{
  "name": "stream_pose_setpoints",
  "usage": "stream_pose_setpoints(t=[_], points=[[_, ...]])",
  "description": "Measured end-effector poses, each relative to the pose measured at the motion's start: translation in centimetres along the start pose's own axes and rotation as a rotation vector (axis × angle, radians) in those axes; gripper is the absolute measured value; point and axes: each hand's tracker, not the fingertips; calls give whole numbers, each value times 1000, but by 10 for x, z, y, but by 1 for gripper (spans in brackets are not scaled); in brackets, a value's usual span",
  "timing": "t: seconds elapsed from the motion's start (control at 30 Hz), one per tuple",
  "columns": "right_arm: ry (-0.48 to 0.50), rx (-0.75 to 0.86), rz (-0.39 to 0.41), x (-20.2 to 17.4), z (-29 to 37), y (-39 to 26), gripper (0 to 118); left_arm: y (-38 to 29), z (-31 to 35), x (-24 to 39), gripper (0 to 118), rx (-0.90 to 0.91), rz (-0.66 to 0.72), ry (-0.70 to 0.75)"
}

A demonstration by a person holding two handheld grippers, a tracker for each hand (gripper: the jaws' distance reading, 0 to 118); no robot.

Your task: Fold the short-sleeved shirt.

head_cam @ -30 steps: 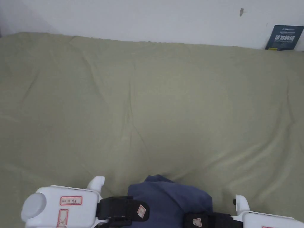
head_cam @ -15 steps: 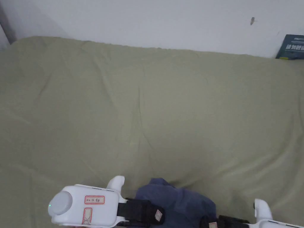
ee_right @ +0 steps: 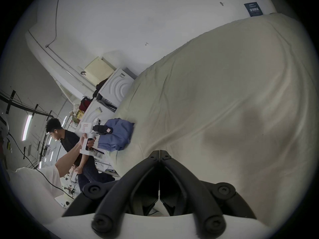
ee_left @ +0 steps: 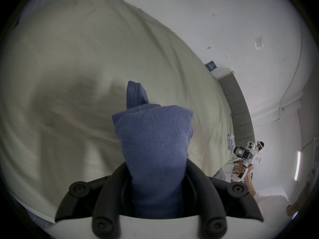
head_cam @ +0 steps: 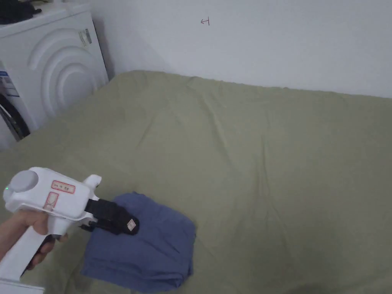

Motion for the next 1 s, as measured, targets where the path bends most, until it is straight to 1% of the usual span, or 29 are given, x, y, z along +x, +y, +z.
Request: stream_pose_setpoints(t=[0.1,0.17,0.27,0.3,0.33,0.4,0.43,0.47,0.5,0.57,0.63,0.67,0.7,0.73,0.77,0.8,0.83,0.9,0.93,1.0], points=[[-10,7,-29,6,-3,2,0,15,14,-27,27,-16,25,7],[-27,-3,-36,8,-6,4,0,21,17,-38,27,-51,36,-28],[-48,-19,-32,15,-11,4,0,29,14,-44,28,-76,28,-19],[-49,-19,-34,16,-11,3,0,32,11,-43,38,-68,22,-14],[-48,-17,-39,17,-11,3,0,34,11,-44,67,-77,16,-3],[-39,-12,-58,20,-9,3,0,35,13,-39,93,-41,-19,48],[-39,-13,-58,21,-8,3,0,35,12,-36,104,-36,-17,58],[-45,-13,-53,21,-6,3,0,33,25,-36,117,7,-53,65],[-49,-11,-48,22,-4,4,0,35,31,-34,116,19,0,72],[-44,-4,-51,24,2,5,0,30,43,-21,117,33,-22,110],[-34,17,-52,24,11,7,0,29,40,-12,117,55,-87,202],[-35,25,-49,22,15,8,0,28,45,-5,114,72,-104,251],[-38,36,-33,20,21,9,0,27,52,4,109,101,-83,322],[-35,44,-9,17,27,10,0,24,66,15,98,131,-79,349],[-37,49,8,14,33,11,0,20,75,25,65,191,-91,395],[-49,59,27,11,39,12,0,15,85,35,17,246,-112,424],[-51,72,33,8,46,12,0,13,90,45,0,290,-87,422],[-58,107,65,-2,62,15,0,-7,97,92,0,339,-179,529],[-86,131,92,-8,69,16,0,-13,95,108,0,310,-176,485],[-193,172,176,-25,80,20,0,-29,80,150,0,386,-221,459]])
